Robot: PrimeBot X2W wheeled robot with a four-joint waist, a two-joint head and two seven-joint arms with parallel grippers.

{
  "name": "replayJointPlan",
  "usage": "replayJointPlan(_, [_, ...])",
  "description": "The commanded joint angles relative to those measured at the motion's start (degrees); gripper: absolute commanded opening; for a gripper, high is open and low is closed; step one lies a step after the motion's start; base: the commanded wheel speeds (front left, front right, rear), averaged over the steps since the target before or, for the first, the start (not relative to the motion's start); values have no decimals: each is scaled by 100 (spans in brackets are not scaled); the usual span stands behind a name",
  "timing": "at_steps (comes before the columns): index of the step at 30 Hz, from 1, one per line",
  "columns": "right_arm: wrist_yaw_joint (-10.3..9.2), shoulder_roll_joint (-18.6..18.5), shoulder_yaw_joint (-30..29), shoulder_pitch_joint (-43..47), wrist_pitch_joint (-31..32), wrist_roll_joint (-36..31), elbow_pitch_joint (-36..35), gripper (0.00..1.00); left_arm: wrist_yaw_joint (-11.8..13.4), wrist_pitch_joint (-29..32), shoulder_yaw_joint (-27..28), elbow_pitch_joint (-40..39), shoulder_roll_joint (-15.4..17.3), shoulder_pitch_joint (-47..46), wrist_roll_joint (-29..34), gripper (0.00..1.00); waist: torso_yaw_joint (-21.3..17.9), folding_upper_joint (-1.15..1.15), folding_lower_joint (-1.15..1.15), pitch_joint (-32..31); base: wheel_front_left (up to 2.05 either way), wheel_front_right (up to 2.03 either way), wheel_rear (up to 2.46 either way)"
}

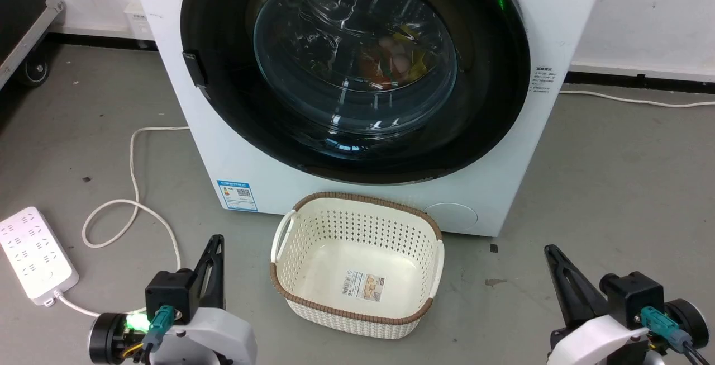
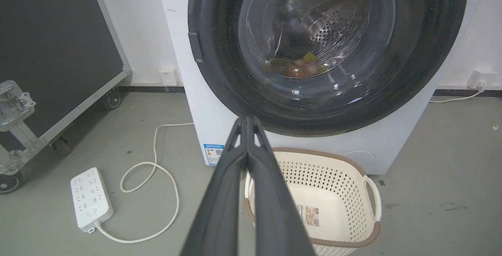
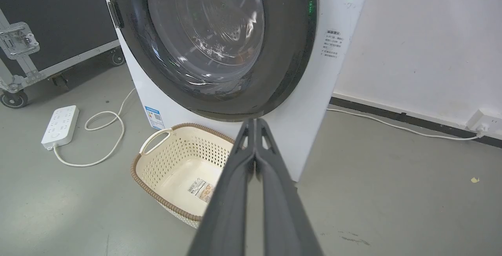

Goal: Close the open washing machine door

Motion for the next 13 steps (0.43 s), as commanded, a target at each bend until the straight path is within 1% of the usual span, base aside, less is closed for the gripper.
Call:
replayJointPlan(1, [-4, 24, 14, -77, 41, -36, -66, 0, 34, 35, 33, -52, -9, 80, 35, 0, 0, 0, 0, -1, 0, 0, 0])
replayJointPlan(13, [-4, 25, 29, -84, 104, -46, -112, 0, 65, 97, 57, -105, -16, 85, 59, 0, -2, 0, 0, -2, 0, 0, 0])
